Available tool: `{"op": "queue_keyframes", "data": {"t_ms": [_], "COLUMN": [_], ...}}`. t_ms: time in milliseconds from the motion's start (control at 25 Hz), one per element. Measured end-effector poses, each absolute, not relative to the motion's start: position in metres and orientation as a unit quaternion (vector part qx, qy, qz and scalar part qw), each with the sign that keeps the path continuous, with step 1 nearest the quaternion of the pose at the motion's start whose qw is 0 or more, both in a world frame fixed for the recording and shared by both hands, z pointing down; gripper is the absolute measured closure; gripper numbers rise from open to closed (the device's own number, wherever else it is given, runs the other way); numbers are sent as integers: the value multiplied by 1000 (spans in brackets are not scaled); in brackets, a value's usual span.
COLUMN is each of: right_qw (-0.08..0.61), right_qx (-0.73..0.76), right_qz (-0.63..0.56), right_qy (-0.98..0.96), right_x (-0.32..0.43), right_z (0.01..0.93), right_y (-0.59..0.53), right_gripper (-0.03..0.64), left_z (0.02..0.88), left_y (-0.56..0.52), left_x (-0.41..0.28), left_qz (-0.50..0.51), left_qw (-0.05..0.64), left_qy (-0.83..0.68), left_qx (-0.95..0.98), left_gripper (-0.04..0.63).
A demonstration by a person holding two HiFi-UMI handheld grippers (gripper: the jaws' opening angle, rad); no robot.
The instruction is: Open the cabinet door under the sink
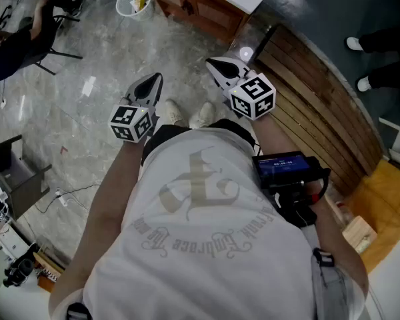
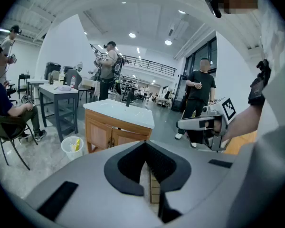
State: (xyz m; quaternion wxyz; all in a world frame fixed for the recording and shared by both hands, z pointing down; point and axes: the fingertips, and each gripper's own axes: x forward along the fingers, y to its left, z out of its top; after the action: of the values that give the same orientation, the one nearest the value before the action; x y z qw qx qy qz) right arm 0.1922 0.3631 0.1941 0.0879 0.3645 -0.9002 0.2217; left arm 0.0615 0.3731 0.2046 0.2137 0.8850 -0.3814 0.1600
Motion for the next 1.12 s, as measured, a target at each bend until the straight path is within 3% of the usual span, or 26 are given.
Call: {"op": "queue_keyframes", "data": {"t_ms": [240,720,1120], "right_qw": [53,62,84], "right_qx": [364,356,382], "right_qz": [230,204,220], "right_qy": [-901,-910,-894], "right_x": [189,179,97], "right_z": [177,168,190], "right_y": [357,347,293], "right_gripper": [603,603,603], "left_z": [195,196,218], "left_y": [375,379,325], "left_x": [55,45,-49], "left_qz": [157,150,146], "left_qw": [211,207,225], "left_qy": [-390,-404,-392], "left_qx": [882,878,880], "left_gripper": [586,586,586]}}
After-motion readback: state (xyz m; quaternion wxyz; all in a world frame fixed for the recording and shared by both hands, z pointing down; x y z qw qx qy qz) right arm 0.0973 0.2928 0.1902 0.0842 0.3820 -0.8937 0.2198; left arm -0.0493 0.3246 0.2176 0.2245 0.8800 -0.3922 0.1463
